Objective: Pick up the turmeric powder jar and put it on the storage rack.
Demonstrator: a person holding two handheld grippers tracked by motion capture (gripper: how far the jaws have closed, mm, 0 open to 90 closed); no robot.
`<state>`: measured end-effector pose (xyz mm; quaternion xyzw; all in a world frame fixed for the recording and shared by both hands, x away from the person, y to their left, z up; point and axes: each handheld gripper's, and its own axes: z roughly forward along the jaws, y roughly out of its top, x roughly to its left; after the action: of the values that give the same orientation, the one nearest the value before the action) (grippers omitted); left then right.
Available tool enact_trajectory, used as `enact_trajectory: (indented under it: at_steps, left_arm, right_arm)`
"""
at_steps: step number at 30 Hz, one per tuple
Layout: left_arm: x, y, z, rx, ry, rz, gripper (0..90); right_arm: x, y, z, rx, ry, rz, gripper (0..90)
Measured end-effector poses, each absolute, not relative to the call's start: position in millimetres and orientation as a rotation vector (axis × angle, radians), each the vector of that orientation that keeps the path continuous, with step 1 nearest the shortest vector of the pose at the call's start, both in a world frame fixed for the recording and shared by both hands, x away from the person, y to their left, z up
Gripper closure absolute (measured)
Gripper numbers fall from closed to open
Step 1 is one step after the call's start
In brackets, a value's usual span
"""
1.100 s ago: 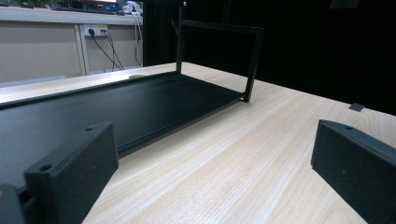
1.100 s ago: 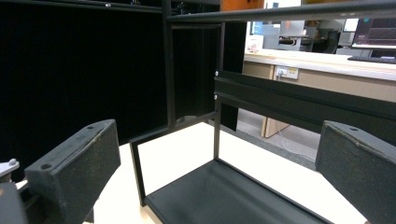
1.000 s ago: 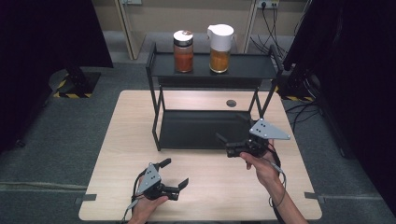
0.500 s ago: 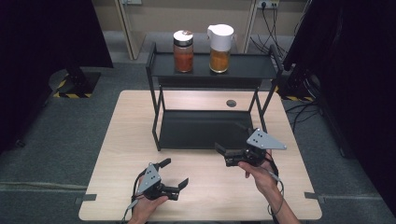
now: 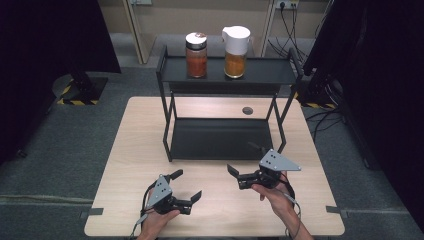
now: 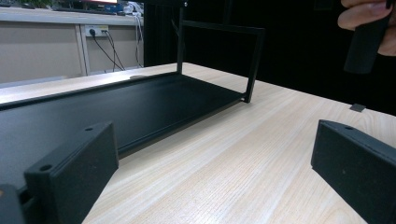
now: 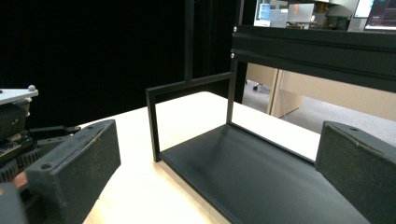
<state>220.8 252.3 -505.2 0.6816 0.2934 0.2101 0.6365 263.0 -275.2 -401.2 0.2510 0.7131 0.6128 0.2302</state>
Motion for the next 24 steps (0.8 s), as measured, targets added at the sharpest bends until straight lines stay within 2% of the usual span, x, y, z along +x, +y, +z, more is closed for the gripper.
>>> enact_trajectory:
  at_steps: [24]
  left_arm:
    - [220.3, 253.3, -504.9, 1.553, 0.677, 0.490, 0.3]
  right_arm:
    - [252.4, -277.6, -439.4, 0.714, 1.997, 1.703, 0.5]
